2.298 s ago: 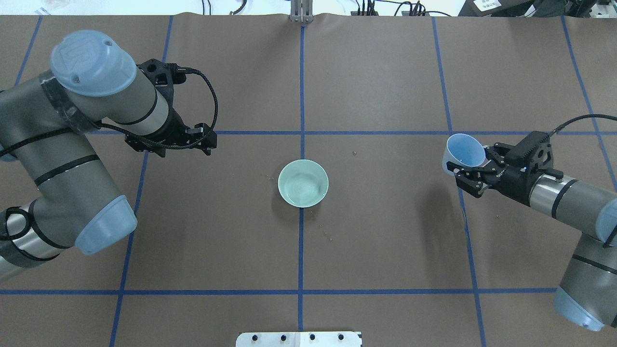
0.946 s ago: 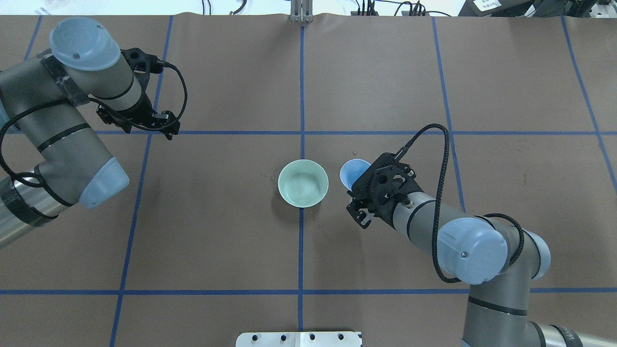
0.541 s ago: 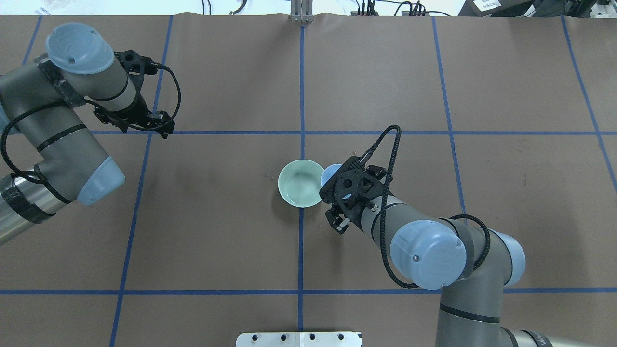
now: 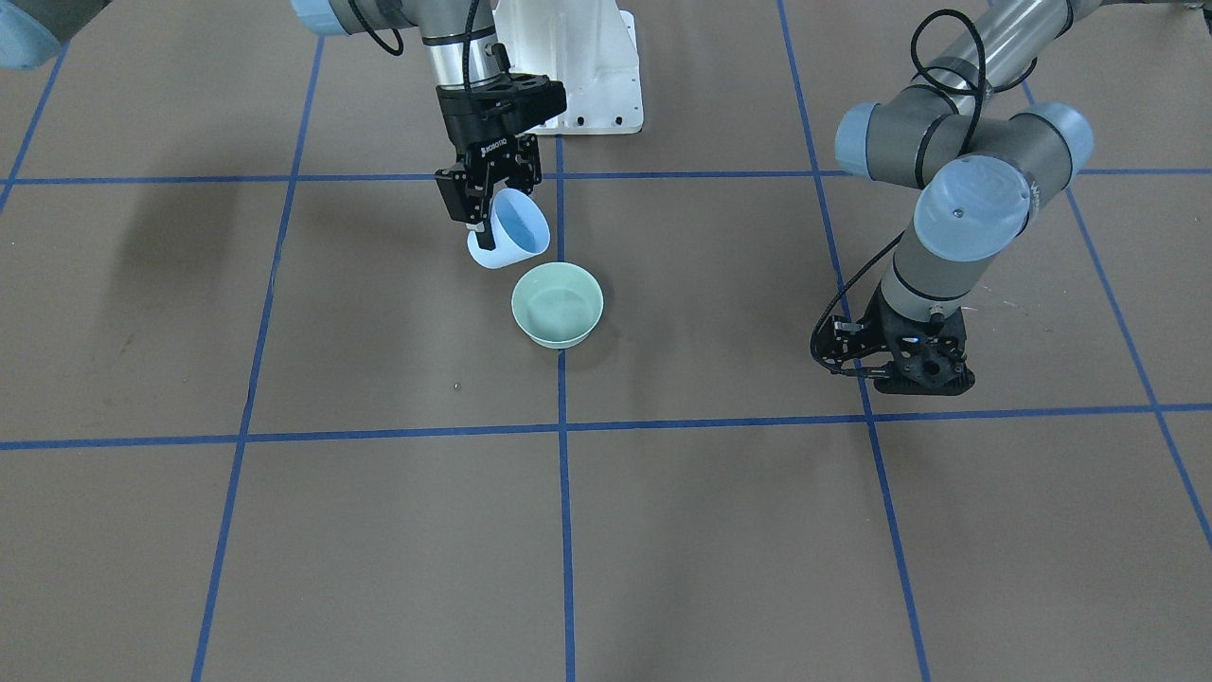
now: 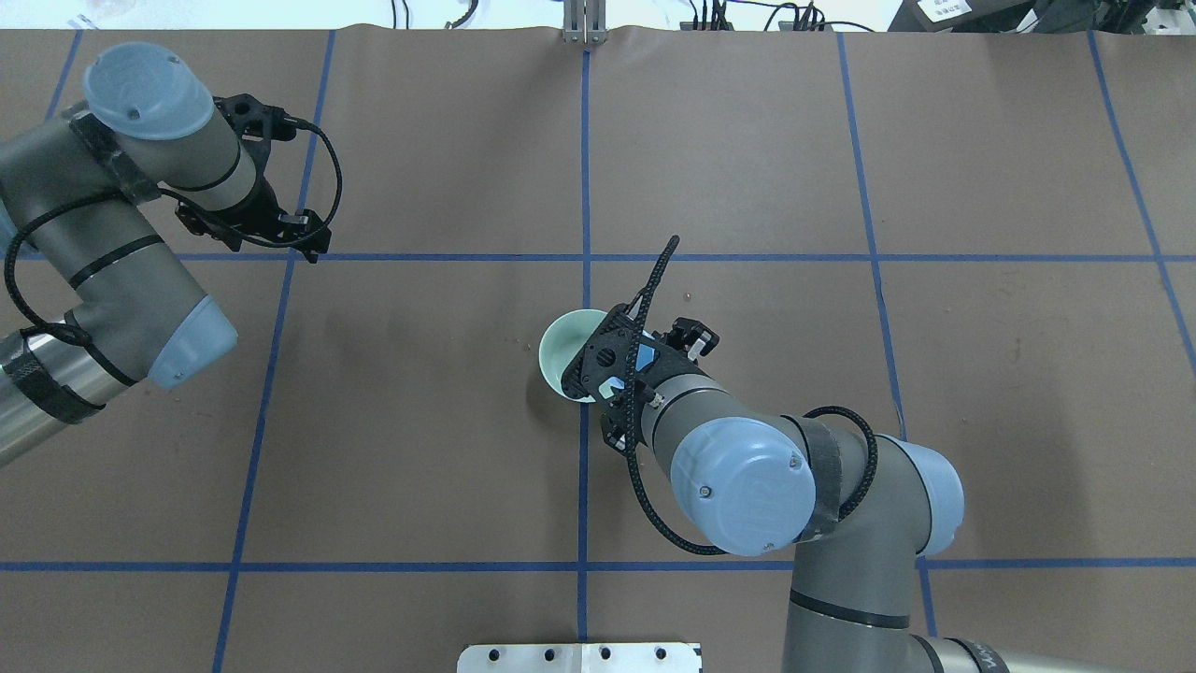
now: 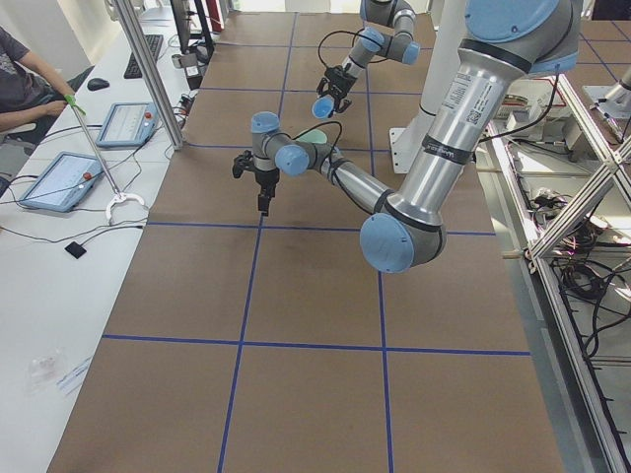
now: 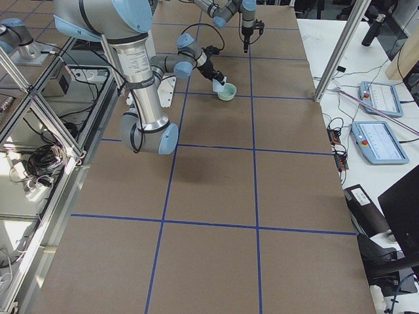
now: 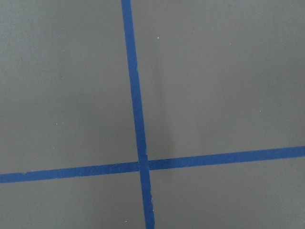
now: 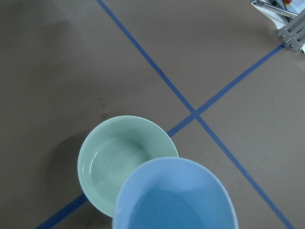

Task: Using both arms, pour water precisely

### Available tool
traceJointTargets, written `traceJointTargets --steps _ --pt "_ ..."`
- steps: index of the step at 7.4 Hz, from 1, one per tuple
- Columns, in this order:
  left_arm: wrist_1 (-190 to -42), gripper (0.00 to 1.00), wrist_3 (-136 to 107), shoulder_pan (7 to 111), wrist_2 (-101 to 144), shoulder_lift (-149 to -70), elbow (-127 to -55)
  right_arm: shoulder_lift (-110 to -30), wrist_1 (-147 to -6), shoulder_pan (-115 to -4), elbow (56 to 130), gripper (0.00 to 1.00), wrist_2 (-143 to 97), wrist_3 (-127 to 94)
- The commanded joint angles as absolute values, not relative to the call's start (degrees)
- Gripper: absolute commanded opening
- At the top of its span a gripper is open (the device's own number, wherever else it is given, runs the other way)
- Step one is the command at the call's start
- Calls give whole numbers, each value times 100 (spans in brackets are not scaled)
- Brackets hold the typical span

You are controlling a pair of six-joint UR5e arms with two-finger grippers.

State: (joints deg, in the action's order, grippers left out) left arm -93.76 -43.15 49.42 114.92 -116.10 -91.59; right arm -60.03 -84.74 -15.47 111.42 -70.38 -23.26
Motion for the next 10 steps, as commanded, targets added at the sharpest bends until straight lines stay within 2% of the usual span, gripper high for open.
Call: traceJointTargets --steps 1,4,6,10 --pt "-9378 99 -4315 4957 11496 -11619 -9158 -5941 -8840 -1556 11109 48 -7031 -2154" --pt "-9387 99 -4324 4948 11496 -11610 -9167 -5915 -8859 -1652 10943 48 -7022 -2153" --pt "-9387 99 -4324 4948 11496 -11602 -9176 -5626 -9007 -1679 10627 47 -7031 -2153" --pt "-9387 99 -4324 4948 11496 -11593 -9167 -5546 -9377 -1679 10600 47 -7014 -1969"
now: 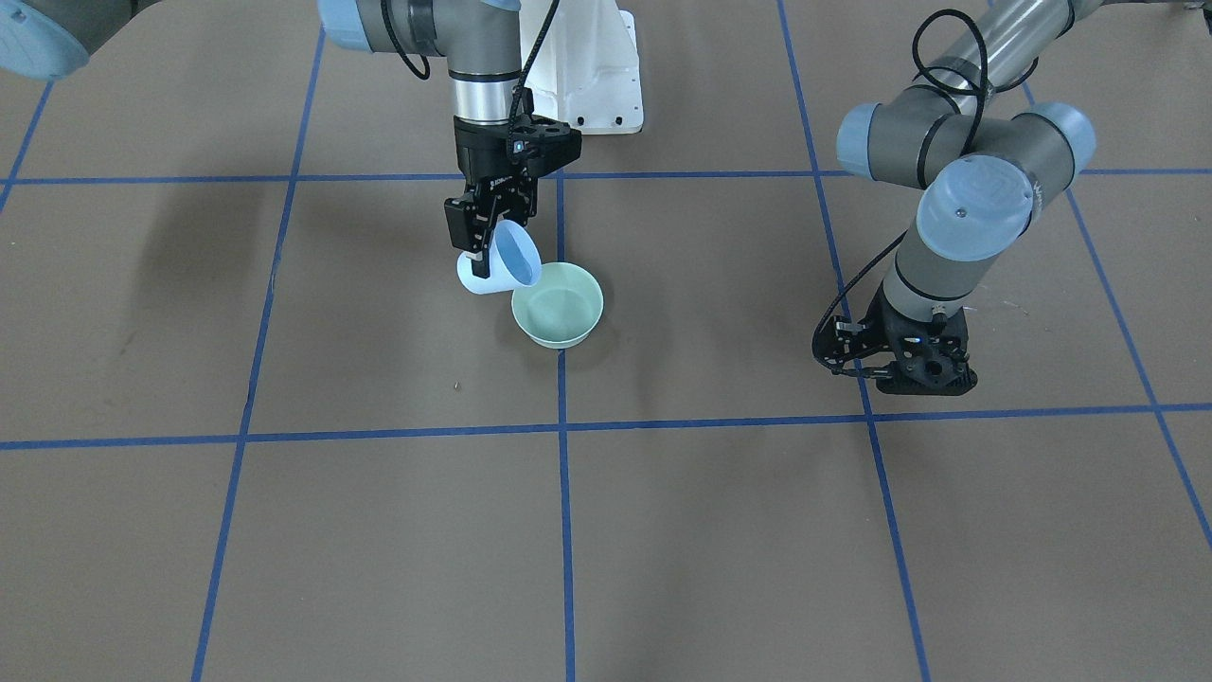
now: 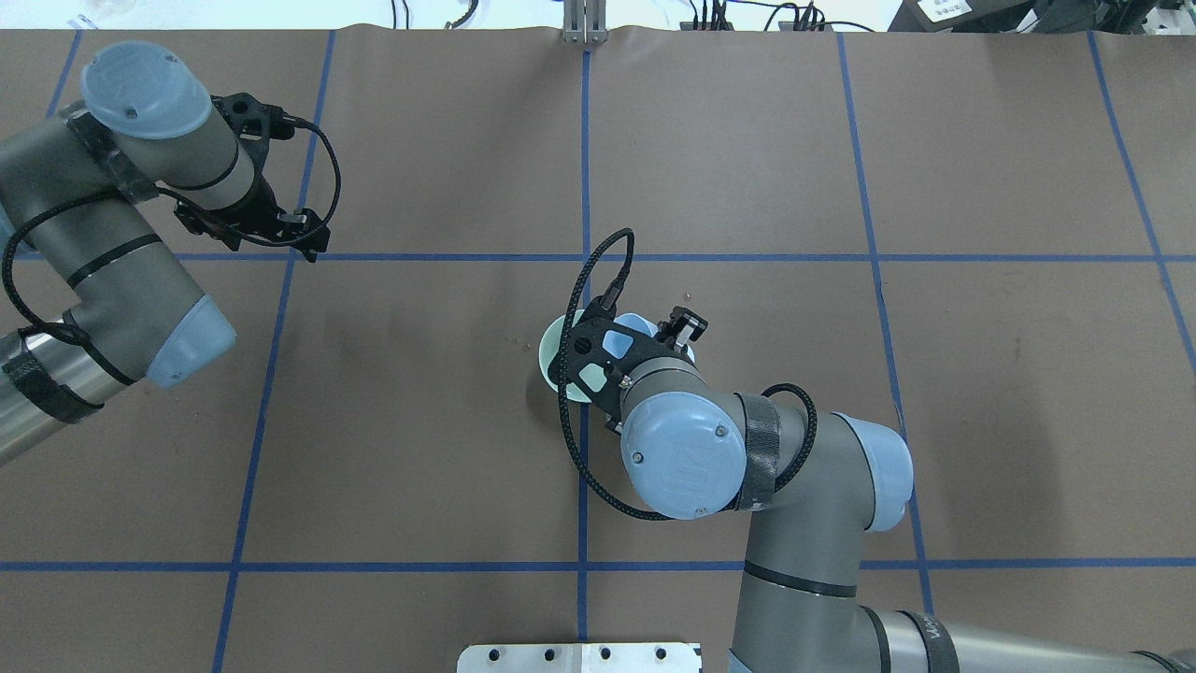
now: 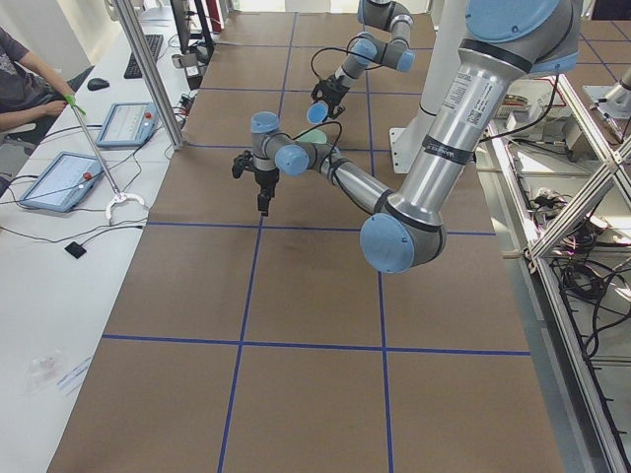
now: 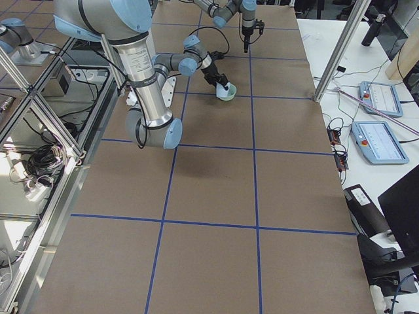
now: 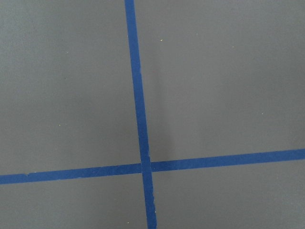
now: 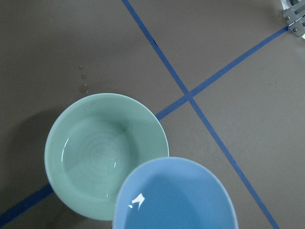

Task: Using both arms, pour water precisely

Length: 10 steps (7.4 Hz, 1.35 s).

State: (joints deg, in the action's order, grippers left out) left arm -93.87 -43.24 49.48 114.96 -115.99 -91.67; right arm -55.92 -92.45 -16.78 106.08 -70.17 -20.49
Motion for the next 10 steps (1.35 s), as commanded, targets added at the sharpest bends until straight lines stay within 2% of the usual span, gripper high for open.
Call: traceJointTargets --steps 1,10 --pt "-9387 99 -4324 4948 11496 -11593 -9167 -5407 -9726 -1687 10600 47 -6996 -1890" --pt "-9396 99 -4324 4948 11496 -11584 -9132 -4896 -10635 -1688 10327 47 -6855 -1415"
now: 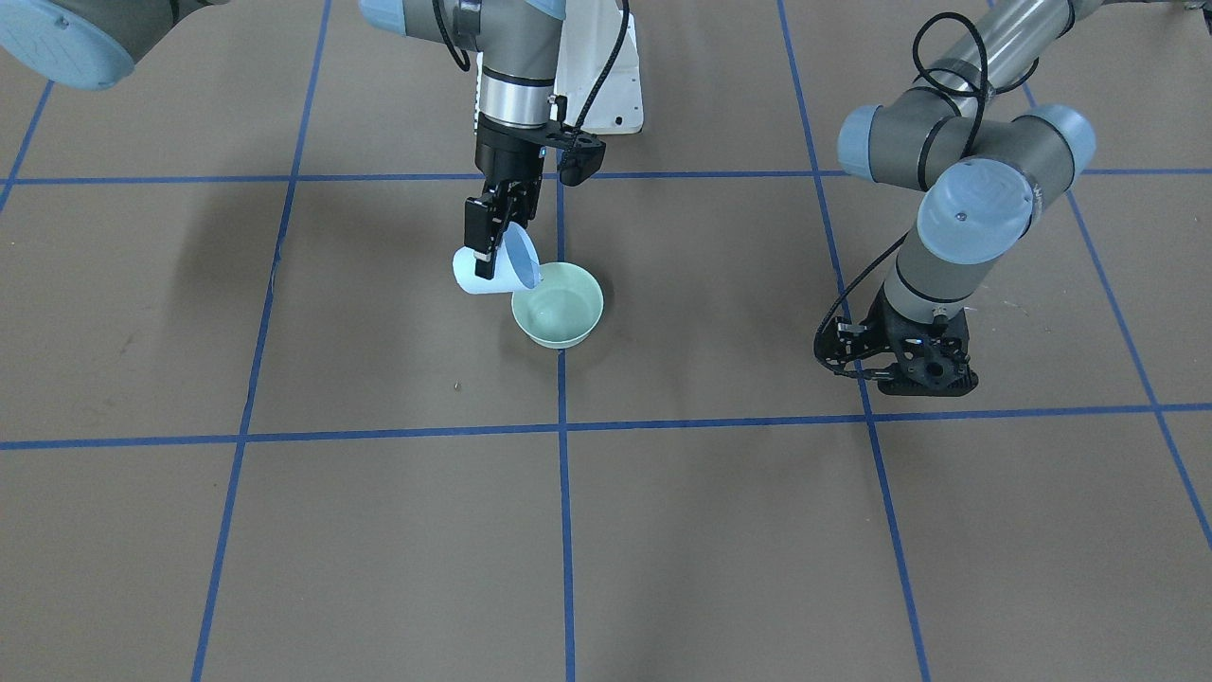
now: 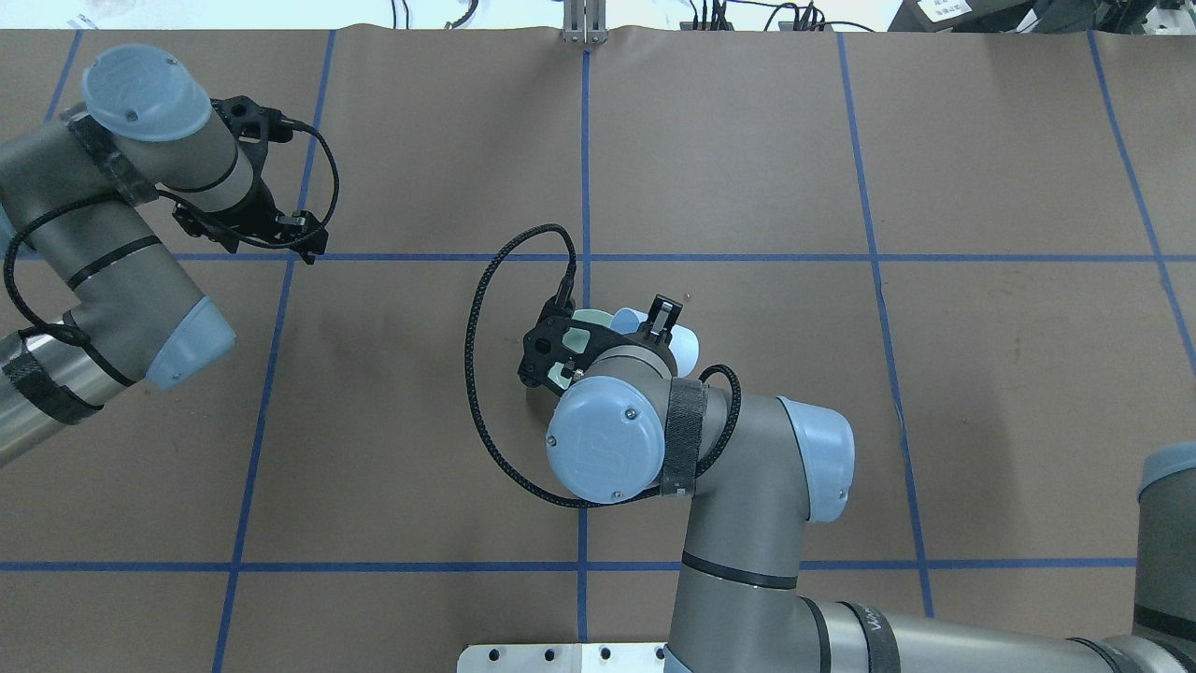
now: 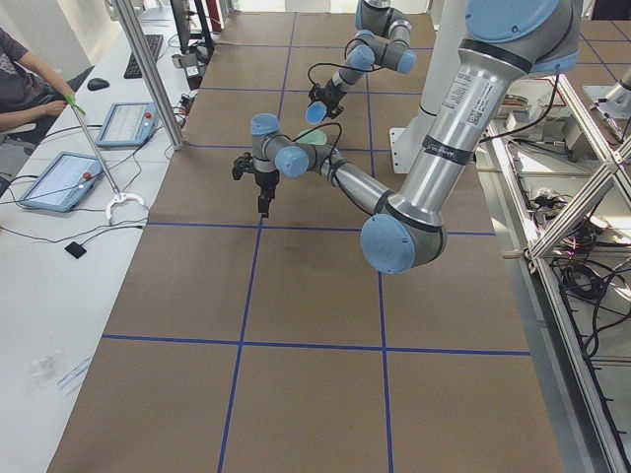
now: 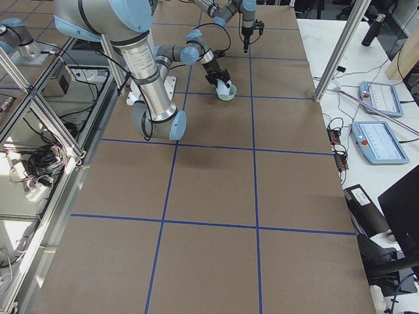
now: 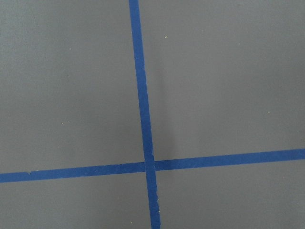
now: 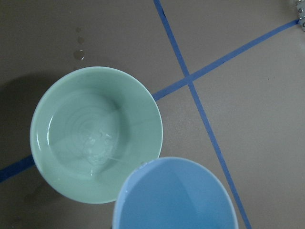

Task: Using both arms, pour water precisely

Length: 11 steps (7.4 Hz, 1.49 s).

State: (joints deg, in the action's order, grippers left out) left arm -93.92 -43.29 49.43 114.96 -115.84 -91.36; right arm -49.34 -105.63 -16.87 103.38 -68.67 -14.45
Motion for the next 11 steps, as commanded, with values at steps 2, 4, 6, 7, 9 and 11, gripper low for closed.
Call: traceJointTargets --steps 2,4,6,7,9,11 --pt "-9396 99 -4333 4948 11496 -11584 -9132 -4861 -10643 -1688 10266 47 -6829 -1362" --pt "-9395 99 -4333 4948 11496 -11584 -9132 -4843 -10704 -1688 10239 47 -6820 -1354" --pt "-9396 99 -4333 4948 11496 -11584 -9132 -4773 -10819 -1688 10239 47 -6812 -1275" --pt "-9396 99 -4342 4948 11496 -11584 -9132 -4746 -10906 -1688 10239 47 -6812 -1266" --pt "-9395 99 -4342 4940 11496 -11584 -9132 -4737 -10916 -1688 10239 47 -6733 -1204" --pt "-9396 99 -4351 4939 11496 -11584 -9132 -4746 -10925 -1688 10239 47 -6724 -1195"
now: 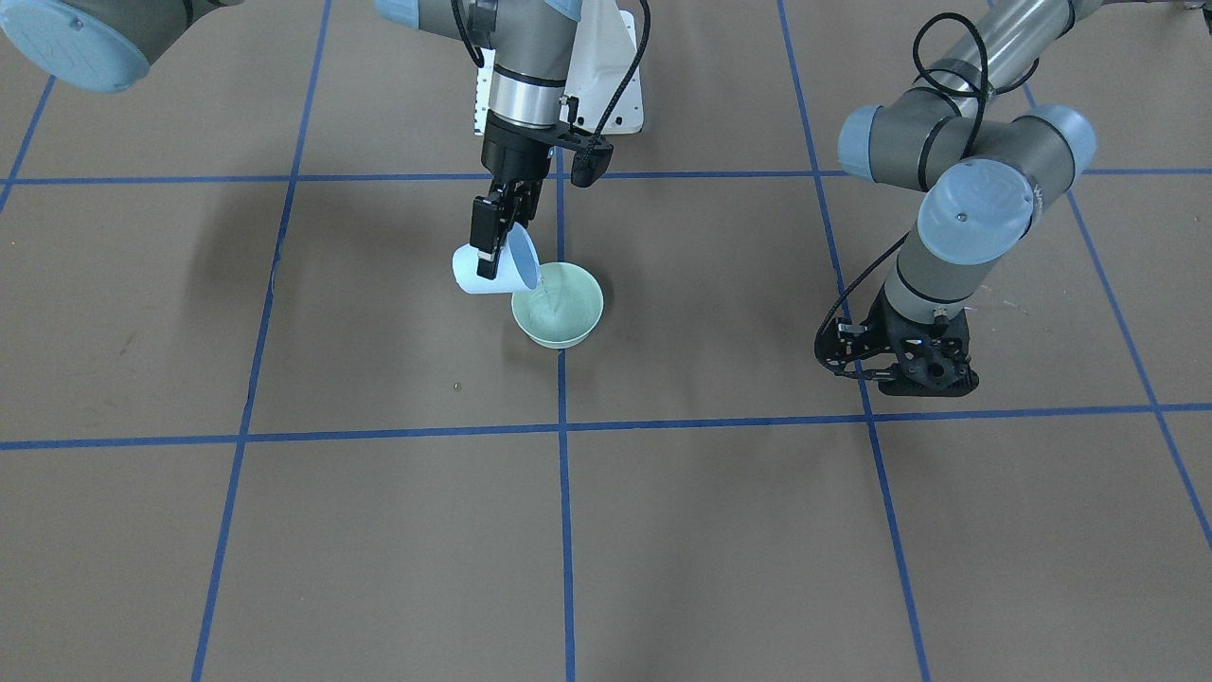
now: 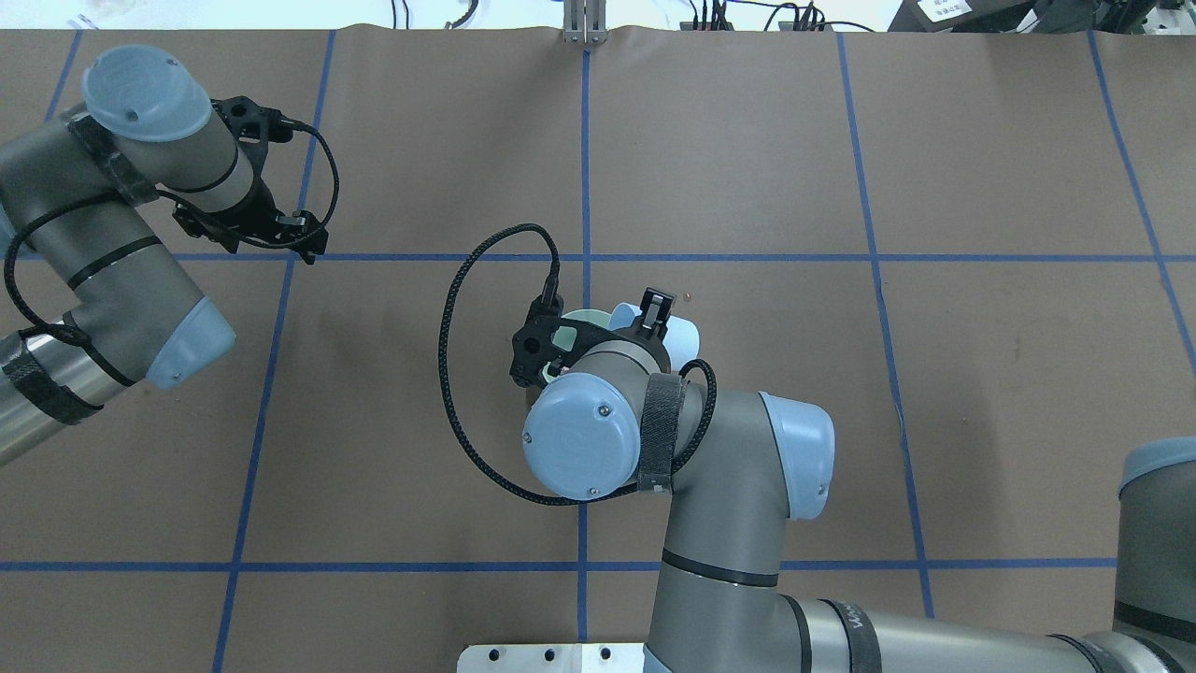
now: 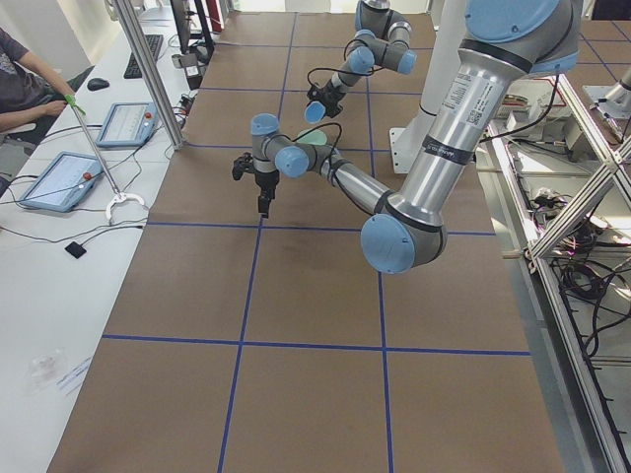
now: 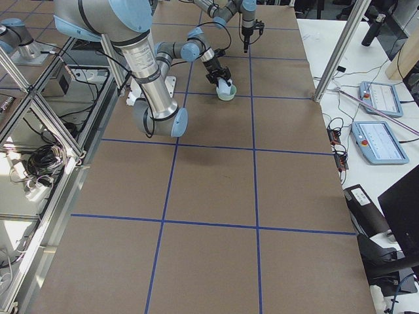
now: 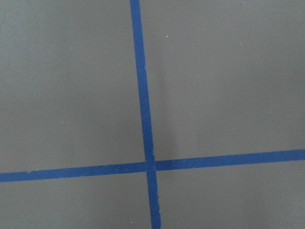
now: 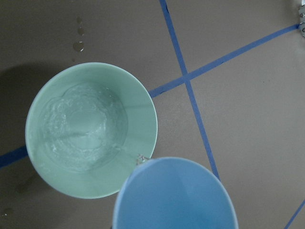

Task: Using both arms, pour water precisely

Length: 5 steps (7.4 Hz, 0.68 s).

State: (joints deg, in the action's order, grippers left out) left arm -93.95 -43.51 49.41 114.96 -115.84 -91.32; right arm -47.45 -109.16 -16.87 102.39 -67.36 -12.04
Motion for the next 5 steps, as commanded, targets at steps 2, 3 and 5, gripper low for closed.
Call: traceJointTargets --steps 2,3,5 --pt "-9387 99 -4351 4939 11496 -11584 -9132 -4737 -10890 -1688 10239 47 -6724 -1221" --pt "-9395 99 -4351 4939 11496 -11584 -9132 -4737 -10846 -1688 10239 47 -6724 -1274" --pt "-9396 99 -4359 4939 11496 -11584 -9132 -4816 -10470 -1696 10239 47 -6724 -1414"
